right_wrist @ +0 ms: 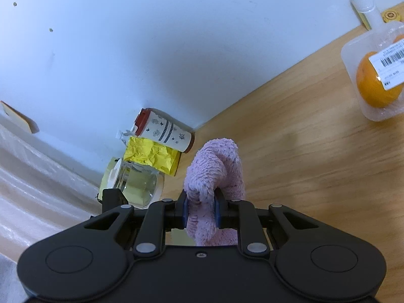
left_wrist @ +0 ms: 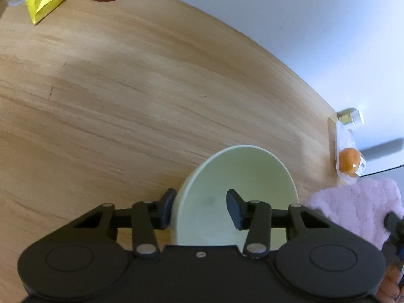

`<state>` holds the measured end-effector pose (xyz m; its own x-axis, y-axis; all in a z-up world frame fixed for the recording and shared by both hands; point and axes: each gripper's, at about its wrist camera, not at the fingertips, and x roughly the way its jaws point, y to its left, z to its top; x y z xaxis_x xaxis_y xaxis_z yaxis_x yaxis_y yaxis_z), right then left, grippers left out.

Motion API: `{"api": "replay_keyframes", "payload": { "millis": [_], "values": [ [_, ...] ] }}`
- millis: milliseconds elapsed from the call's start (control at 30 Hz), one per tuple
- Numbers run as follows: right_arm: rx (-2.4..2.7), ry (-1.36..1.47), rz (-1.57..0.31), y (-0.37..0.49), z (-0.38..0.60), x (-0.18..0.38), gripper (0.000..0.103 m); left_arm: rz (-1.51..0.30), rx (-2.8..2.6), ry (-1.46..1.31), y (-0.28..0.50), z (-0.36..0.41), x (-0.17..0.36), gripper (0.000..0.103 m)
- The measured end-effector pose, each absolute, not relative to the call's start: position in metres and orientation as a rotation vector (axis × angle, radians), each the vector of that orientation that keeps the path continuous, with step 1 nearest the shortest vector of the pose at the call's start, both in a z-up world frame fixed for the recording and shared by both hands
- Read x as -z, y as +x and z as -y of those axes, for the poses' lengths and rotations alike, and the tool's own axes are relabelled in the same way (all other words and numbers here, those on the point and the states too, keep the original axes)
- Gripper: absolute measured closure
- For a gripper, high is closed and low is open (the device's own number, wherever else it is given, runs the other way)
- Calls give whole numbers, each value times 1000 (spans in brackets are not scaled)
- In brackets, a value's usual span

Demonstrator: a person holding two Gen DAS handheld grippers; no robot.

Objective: Clean bowl
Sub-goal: 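Close the left tool on the pale green bowl's rim, then lift and tilt the bowl with the left tool while the right tool holds the towel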

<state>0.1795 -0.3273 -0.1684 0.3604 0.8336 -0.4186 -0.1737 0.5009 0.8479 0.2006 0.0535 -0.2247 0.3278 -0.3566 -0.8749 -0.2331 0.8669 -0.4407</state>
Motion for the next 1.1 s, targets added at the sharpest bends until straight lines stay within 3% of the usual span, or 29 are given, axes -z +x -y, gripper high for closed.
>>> {"api": "replay_keyframes", "payload": {
  "millis": [100, 167, 200, 233, 400, 833, 1100],
  "values": [
    [-756, 788, -1004, 178, 326, 171, 81, -1250, 83, -557, 200, -52, 223, 61],
    [-752, 809, -990, 178, 329, 170, 81, -1256, 86, -545, 199, -51, 223, 73],
    [-751, 829, -979, 178, 332, 169, 81, -1259, 92, -534, 198, -50, 223, 87],
    [-752, 849, -967, 178, 335, 167, 81, -1265, 98, -539, 197, -50, 224, 89],
    [-734, 736, -963, 178, 341, 151, 81, -1257, 127, -580, 192, -47, 228, 90],
    [-815, 595, -1125, 158, 300, 170, 81, -1224, 47, -828, 180, -50, 236, 93],
    [-876, 452, -1094, 142, 265, 155, 81, -1147, 15, -996, 180, -44, 221, 93]
  ]
}}
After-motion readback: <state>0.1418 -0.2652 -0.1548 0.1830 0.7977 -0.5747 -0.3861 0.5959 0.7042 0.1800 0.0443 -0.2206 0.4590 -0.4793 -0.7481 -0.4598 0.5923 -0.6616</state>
